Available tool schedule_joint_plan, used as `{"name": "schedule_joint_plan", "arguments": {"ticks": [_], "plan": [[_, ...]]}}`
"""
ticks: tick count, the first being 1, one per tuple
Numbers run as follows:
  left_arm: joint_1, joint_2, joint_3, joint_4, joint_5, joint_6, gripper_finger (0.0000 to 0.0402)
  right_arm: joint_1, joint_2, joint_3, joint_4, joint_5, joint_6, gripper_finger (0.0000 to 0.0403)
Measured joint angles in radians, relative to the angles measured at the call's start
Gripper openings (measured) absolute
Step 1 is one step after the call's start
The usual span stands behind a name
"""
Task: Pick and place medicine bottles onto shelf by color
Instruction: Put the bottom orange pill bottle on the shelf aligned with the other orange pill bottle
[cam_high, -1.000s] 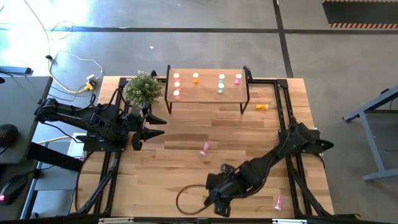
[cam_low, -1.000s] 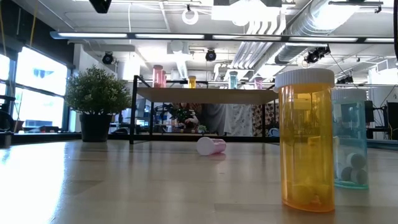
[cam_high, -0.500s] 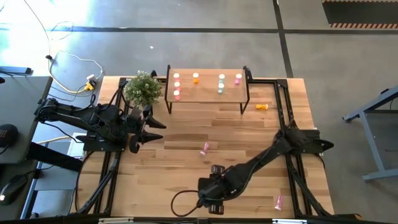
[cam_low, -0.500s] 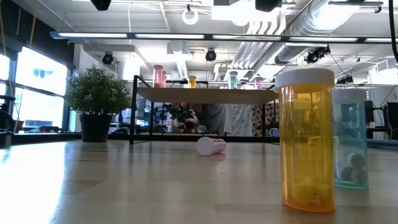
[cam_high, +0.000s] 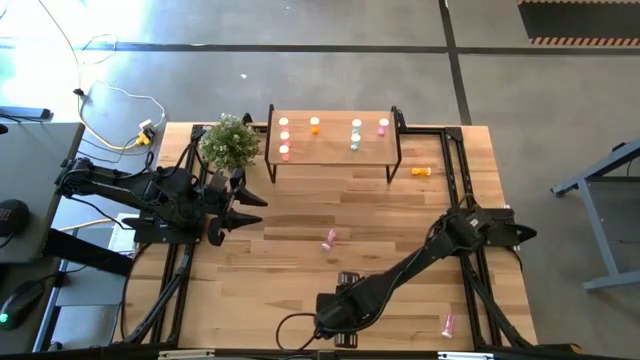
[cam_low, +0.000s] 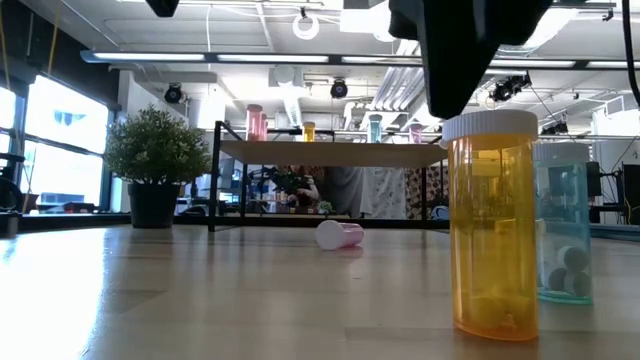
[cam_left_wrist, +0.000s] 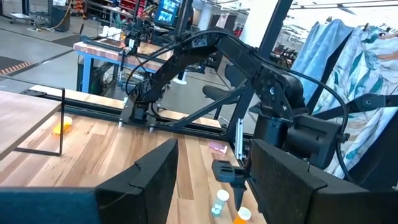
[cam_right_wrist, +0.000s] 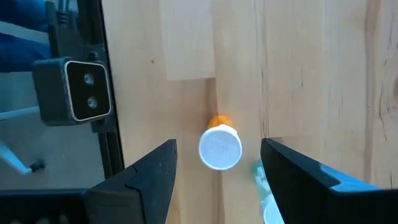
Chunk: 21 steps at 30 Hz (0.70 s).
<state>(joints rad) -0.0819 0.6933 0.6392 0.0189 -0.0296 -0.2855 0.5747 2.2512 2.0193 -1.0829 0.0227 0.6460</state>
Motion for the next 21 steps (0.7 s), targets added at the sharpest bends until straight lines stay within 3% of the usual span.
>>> {"name": "schedule_joint_plan", "arguments": {"ticks": [14,21], "plan": [[0.000,0.000,0.000,0.000,0.000,0.000,0.0195,0.000,0.068,0.000,-0.004,-0.015,0.001,0.0223],[0.000,0.000,0.000,0.000,0.000,0.000,0.0195,0.000,0.068,0.000,-0.003,-0.015,0.000,0.0171]]}}
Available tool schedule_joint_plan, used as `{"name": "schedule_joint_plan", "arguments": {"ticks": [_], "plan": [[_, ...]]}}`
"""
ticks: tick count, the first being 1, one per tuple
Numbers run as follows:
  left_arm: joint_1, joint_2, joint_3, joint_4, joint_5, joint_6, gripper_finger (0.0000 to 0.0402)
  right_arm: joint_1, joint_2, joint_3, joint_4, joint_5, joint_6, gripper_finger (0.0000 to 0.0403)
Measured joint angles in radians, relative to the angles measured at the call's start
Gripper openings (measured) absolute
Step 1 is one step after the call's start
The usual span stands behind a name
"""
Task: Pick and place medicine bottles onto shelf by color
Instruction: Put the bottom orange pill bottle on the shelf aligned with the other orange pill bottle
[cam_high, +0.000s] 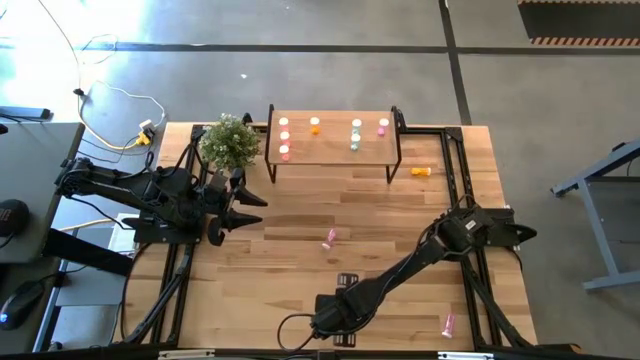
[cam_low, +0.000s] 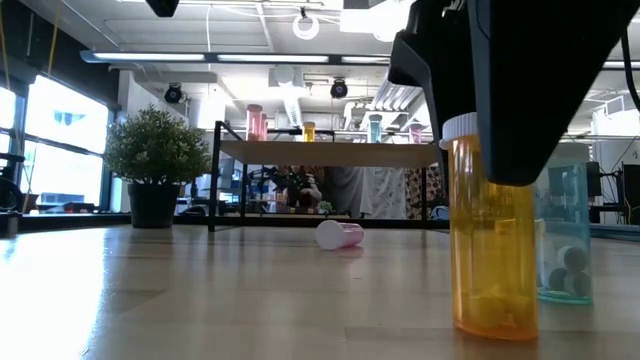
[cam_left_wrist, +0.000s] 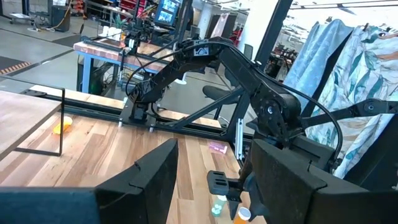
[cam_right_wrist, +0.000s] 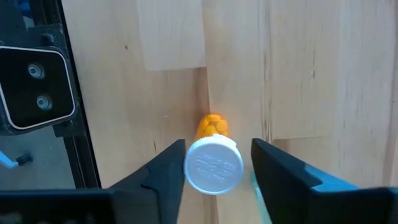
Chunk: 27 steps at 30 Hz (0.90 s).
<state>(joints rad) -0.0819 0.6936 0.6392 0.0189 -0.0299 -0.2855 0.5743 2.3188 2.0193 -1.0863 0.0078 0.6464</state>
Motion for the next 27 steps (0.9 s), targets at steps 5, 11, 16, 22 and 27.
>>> {"name": "schedule_joint_plan", "arguments": {"ticks": [5,11,16,22,27], "plan": [[0.000,0.000,0.000,0.000,0.000,0.000,0.0195,0.000,0.000,0.000,0.000,0.000,0.000,0.0123],[0.000,0.000,0.000,0.000,0.000,0.000,0.0195,-0.004,0.000,0.002,-0.001,-0.012,0.005,0.0102],[0.012,0.000,0.000,0.000,-0.005,0.000,0.0195,-0.019,0.000,0.043,-0.014,-0.040,0.006,0.0110],[0.035,0.000,0.000,0.000,-0.008,0.001,0.0195,-0.065,0.000,0.136,-0.070,-0.042,-0.049,0.0111],[0.046,-0.013,0.000,0.000,-0.008,0.044,0.0195,-0.130,0.000,0.247,-0.137,-0.038,-0.094,0.0111]]}}
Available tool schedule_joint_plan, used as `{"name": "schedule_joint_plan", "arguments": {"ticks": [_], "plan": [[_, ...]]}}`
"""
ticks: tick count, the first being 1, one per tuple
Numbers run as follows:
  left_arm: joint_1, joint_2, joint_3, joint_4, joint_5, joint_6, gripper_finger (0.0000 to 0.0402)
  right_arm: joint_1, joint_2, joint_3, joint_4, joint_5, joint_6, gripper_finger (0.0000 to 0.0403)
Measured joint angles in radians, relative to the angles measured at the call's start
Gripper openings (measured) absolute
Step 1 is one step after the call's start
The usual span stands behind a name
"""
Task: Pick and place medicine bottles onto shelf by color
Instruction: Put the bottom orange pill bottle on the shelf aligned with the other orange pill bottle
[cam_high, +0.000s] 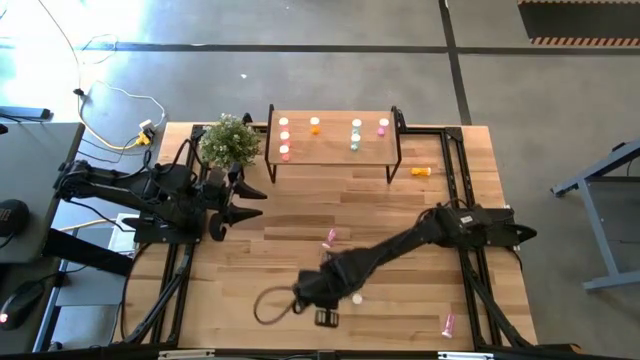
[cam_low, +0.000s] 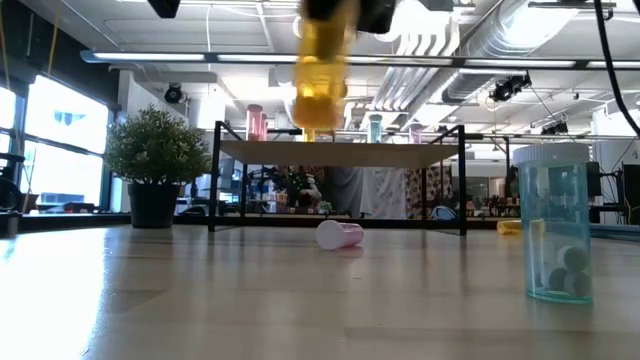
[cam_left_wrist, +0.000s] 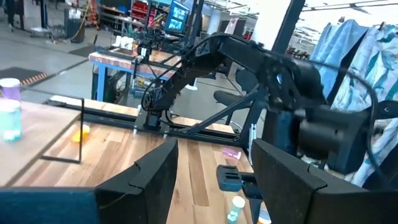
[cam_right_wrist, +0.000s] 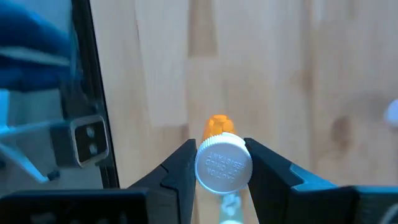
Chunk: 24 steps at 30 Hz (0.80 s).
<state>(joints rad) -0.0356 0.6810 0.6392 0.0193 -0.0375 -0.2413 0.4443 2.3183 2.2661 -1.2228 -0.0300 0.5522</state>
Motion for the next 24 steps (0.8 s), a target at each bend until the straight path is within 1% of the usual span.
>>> {"name": "schedule_joint_plan", "arguments": {"ticks": [4,8,13,18,24], "plan": [[0.014,-0.018,0.000,-0.010,0.000,0.033,0.0195,-0.062,-0.002,0.092,-0.036,0.001,-0.017,0.0112],[0.039,-0.042,0.000,-0.069,0.000,0.035,0.0195,-0.130,-0.040,0.076,-0.015,-0.001,0.016,0.0112],[0.073,-0.070,0.000,-0.145,0.000,0.056,0.0195,-0.198,-0.058,0.090,-0.009,0.019,-0.021,0.0112],[0.105,-0.080,0.000,-0.177,0.000,0.070,0.0195,-0.259,-0.060,0.090,-0.021,0.022,-0.095,0.0112],[0.146,-0.075,0.000,-0.185,0.000,0.069,0.0195,-0.329,-0.060,0.090,-0.026,0.023,-0.238,0.0112]]}}
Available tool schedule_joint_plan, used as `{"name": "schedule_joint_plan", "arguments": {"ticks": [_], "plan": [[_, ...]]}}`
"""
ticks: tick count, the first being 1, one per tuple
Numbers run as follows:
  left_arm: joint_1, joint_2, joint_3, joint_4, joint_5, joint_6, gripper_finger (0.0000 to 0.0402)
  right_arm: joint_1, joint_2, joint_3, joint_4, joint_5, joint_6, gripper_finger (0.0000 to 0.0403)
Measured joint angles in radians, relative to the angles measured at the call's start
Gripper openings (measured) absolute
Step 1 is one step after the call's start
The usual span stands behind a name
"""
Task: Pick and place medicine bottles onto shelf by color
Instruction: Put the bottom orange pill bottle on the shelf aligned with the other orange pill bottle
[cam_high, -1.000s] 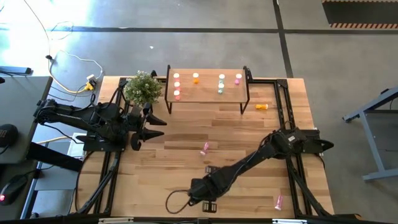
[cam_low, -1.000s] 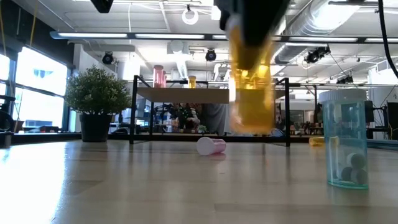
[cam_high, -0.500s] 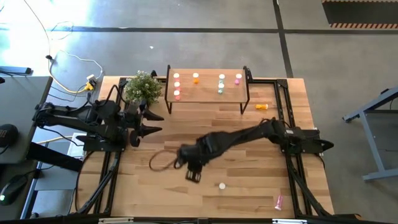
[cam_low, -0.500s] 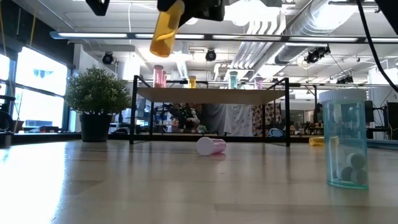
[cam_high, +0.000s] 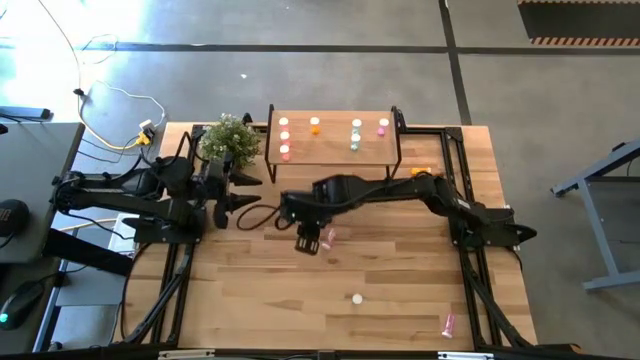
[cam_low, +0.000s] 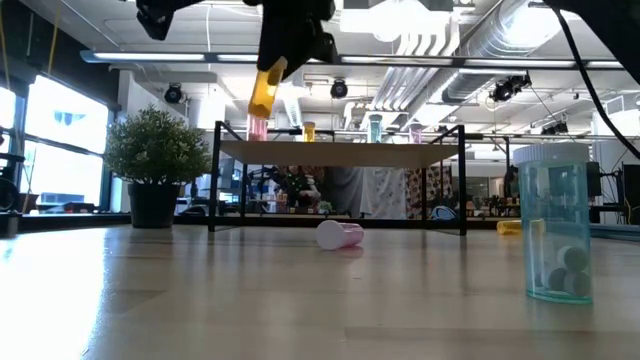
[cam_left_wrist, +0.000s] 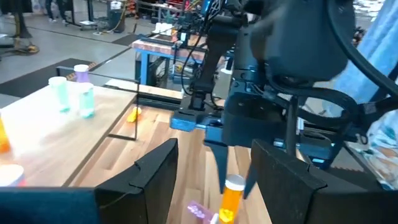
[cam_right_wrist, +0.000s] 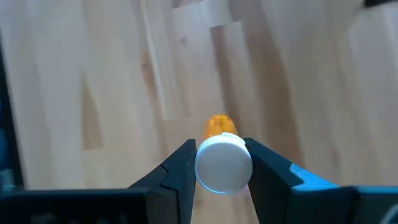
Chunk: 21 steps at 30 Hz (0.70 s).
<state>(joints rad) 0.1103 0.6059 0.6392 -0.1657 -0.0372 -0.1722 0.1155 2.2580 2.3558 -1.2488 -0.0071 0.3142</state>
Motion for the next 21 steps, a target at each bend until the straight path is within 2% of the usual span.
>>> {"name": "schedule_joint_plan", "arguments": {"ticks": [10,21], "plan": [[0.077,0.010,0.000,-0.087,-0.020,0.000,0.0195,-0.134,-0.033,0.000,-0.057,0.017,-0.279,0.0112],[0.121,0.056,0.000,-0.109,-0.027,-0.006,0.0195,-0.296,-0.087,0.000,-0.049,0.027,-0.477,0.0112]]}}
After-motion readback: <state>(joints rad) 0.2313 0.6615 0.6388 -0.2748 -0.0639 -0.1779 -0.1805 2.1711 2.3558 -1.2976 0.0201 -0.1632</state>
